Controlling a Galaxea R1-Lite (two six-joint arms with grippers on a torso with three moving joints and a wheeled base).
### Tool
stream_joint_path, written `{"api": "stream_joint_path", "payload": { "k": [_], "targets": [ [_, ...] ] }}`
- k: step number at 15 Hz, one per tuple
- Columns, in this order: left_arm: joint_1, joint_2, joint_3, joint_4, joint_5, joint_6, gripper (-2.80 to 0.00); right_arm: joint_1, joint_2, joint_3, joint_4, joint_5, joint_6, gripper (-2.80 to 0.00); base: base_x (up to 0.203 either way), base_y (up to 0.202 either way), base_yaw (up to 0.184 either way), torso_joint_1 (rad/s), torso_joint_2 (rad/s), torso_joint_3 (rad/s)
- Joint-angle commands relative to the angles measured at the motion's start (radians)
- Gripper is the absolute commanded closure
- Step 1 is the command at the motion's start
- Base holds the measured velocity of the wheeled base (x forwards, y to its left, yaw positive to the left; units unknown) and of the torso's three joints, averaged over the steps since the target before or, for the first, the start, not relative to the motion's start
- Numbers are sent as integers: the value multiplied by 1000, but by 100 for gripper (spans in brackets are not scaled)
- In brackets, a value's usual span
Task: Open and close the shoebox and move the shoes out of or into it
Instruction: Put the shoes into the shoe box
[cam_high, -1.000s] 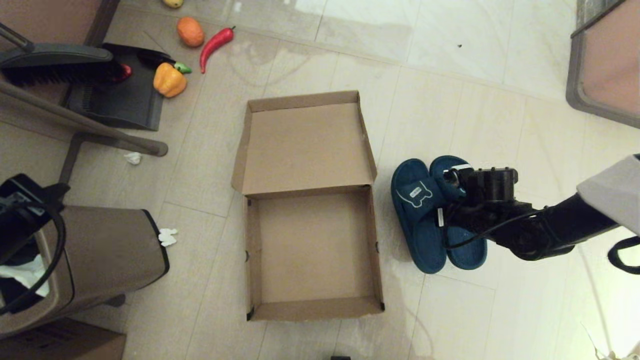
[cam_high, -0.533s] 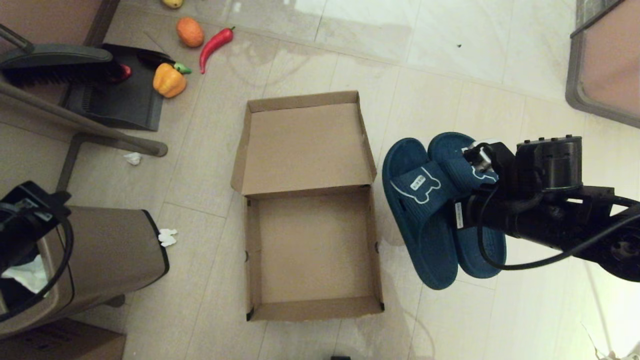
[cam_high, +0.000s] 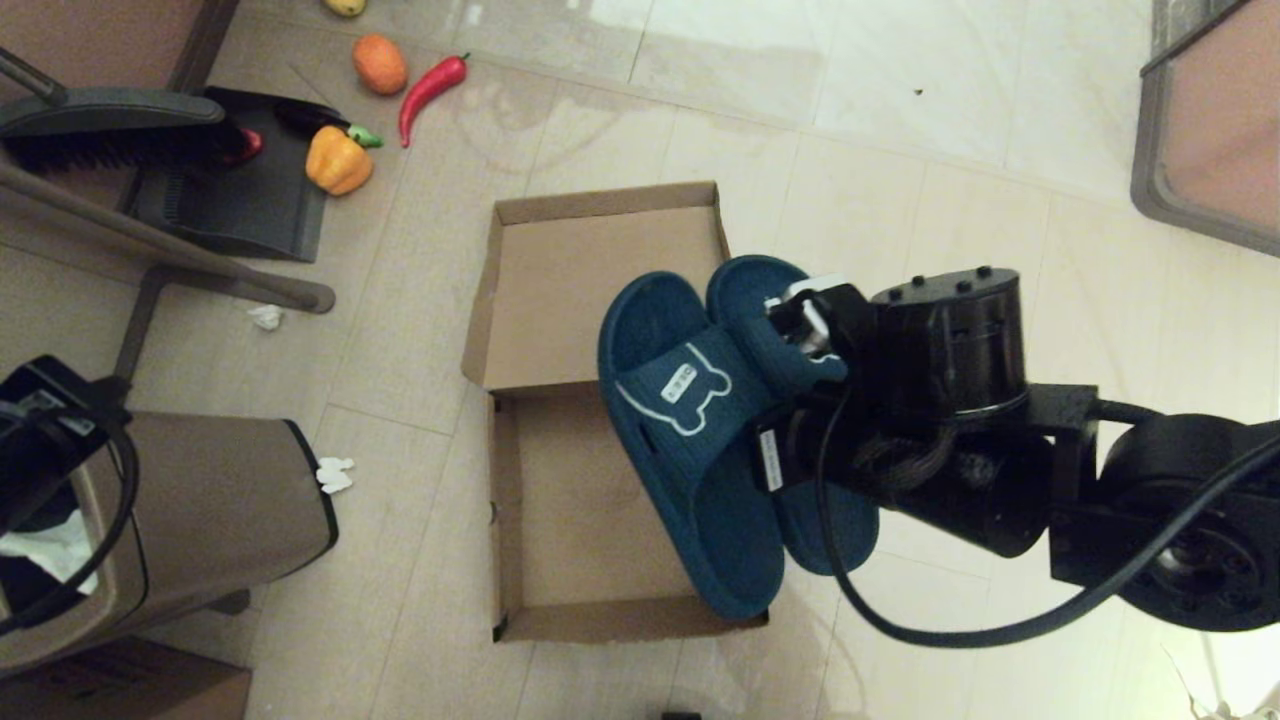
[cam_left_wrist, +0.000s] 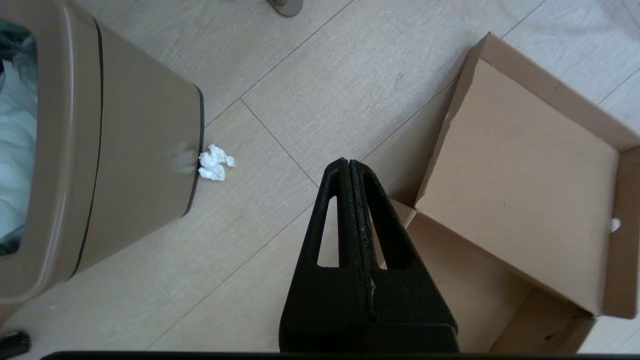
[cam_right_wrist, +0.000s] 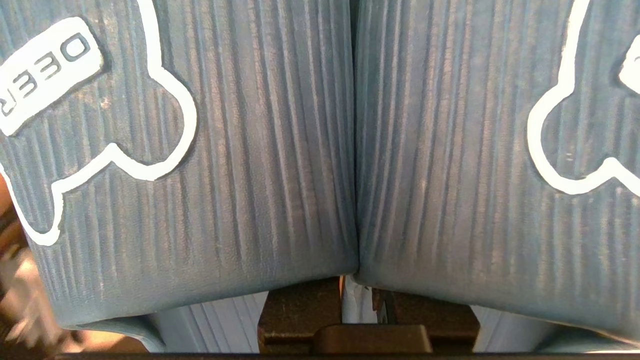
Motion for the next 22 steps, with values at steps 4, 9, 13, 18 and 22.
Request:
{"api": "stream_joint_path", "payload": {
  "k": [4,9,13,18,22],
  "targets": [
    [0,4,0,-3,0,-22,0,74,133,-14,-12,-6,3,0,0,0,0,0,0,0],
    [0,39,-43,-8,-3,-27,0,81,266,-43,-37,-15,71,0,0,0,0,0,0,0],
    [0,53,-45,-8,-4,-46,0,101,434,-231,-32,-43,150,0,0,0,0,0,0,0],
    [0,46,-52,-7,-17,-45,0,103,680,-513,-1,-191,157,0,0,0,0,0,0,0],
    [0,49,-45,-8,-14,-48,0,94,786,-682,41,-278,179,0,0,0,0,0,0,0]
  ]
}}
